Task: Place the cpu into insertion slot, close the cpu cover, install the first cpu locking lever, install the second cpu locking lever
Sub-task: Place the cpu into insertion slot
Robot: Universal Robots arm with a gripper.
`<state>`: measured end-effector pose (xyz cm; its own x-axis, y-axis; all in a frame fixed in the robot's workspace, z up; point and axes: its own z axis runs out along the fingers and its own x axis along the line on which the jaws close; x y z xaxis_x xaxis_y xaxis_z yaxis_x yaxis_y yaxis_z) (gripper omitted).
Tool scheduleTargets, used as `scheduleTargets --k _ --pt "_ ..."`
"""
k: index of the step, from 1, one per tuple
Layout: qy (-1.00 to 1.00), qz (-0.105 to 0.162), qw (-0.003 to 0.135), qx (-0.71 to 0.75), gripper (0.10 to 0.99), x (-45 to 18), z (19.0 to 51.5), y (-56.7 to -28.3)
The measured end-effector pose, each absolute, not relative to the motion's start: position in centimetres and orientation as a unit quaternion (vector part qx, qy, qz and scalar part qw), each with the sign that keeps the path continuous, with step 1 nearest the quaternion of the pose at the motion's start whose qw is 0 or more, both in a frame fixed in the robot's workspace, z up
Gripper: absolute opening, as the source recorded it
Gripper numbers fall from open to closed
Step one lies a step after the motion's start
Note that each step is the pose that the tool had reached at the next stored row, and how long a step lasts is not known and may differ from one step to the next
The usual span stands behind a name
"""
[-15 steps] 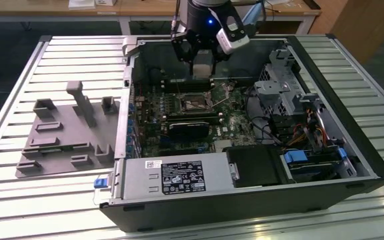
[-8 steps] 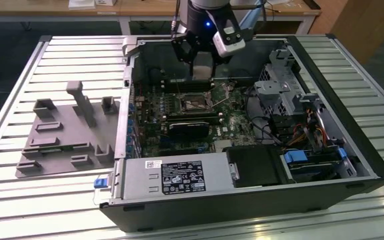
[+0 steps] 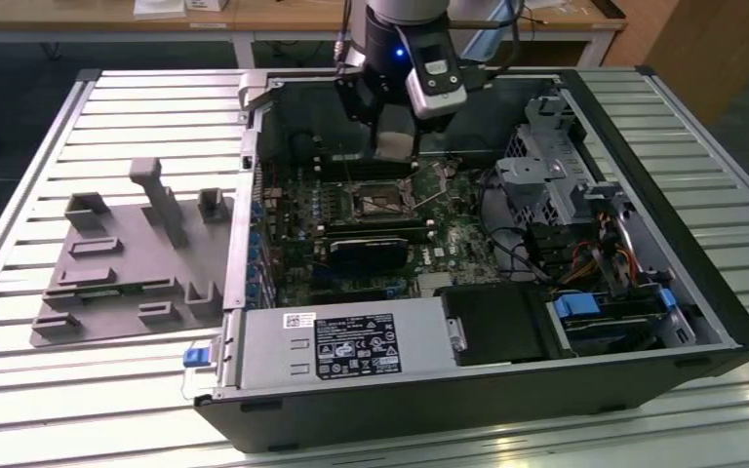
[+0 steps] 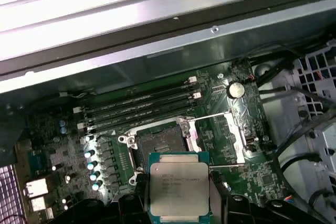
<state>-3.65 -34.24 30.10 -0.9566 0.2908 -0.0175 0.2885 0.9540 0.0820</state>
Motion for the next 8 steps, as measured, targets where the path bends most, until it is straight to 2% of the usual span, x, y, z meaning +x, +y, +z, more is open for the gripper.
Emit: scheduleTargets --k 8 --pt "0.976 0.038 0.017 0.211 0.537 -3.65 29.36 -34.24"
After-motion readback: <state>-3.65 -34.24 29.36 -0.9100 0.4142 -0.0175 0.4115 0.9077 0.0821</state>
